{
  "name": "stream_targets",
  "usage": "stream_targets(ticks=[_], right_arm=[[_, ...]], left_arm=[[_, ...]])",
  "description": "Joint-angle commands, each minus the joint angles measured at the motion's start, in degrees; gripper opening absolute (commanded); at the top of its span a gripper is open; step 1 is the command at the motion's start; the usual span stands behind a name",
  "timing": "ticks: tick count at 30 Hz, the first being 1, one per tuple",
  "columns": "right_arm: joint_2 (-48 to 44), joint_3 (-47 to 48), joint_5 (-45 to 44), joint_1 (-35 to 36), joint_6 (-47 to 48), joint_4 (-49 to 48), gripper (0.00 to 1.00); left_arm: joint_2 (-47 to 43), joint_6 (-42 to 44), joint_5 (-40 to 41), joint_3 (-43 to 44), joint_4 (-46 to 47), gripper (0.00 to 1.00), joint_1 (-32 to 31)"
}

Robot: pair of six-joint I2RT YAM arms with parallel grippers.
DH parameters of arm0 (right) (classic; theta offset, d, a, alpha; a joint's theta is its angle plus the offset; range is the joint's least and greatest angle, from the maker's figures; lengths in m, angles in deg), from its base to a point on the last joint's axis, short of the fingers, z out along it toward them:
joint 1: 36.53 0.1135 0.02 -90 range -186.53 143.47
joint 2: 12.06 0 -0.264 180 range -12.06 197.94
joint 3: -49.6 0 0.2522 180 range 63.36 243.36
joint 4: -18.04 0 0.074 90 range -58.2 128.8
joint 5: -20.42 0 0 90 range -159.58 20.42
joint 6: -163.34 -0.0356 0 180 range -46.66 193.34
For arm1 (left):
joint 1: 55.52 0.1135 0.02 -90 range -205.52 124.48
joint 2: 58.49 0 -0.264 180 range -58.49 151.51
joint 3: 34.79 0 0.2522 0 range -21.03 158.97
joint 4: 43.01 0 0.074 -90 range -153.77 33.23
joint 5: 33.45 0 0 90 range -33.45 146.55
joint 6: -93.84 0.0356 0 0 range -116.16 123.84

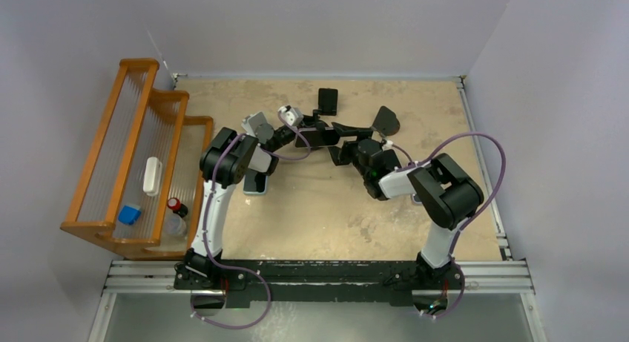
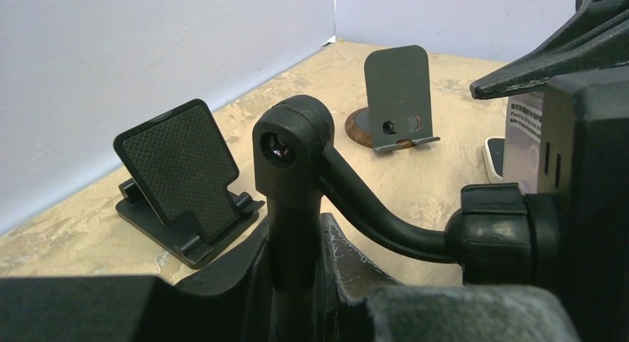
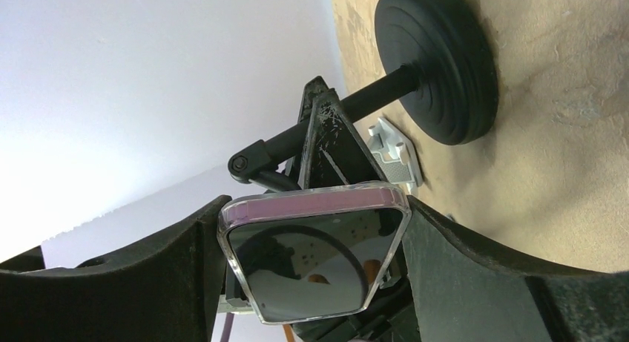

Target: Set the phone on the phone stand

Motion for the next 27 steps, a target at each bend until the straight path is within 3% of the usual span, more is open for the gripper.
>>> stream_targets(ticks=[1, 11, 27], right_arm=[[-3.52, 0.0, -2.92, 0.11, 4.19, 0.01, 0.54], [-11.06, 2.21, -11.99, -0.98, 20.3, 6.71, 0.52], [-12.03, 14.56, -14.72, -2.48, 59.25, 8.58, 0.52]], left_arm=[[0.71, -0.13, -1.59, 1.33, 5.76, 0.0, -0.46], [-0.12, 1.03, -5.24, 2.69, 0.69, 0.0, -0.45], [-0.74, 3.12, -16.06, 7.15, -12.81, 0.0, 0.47]])
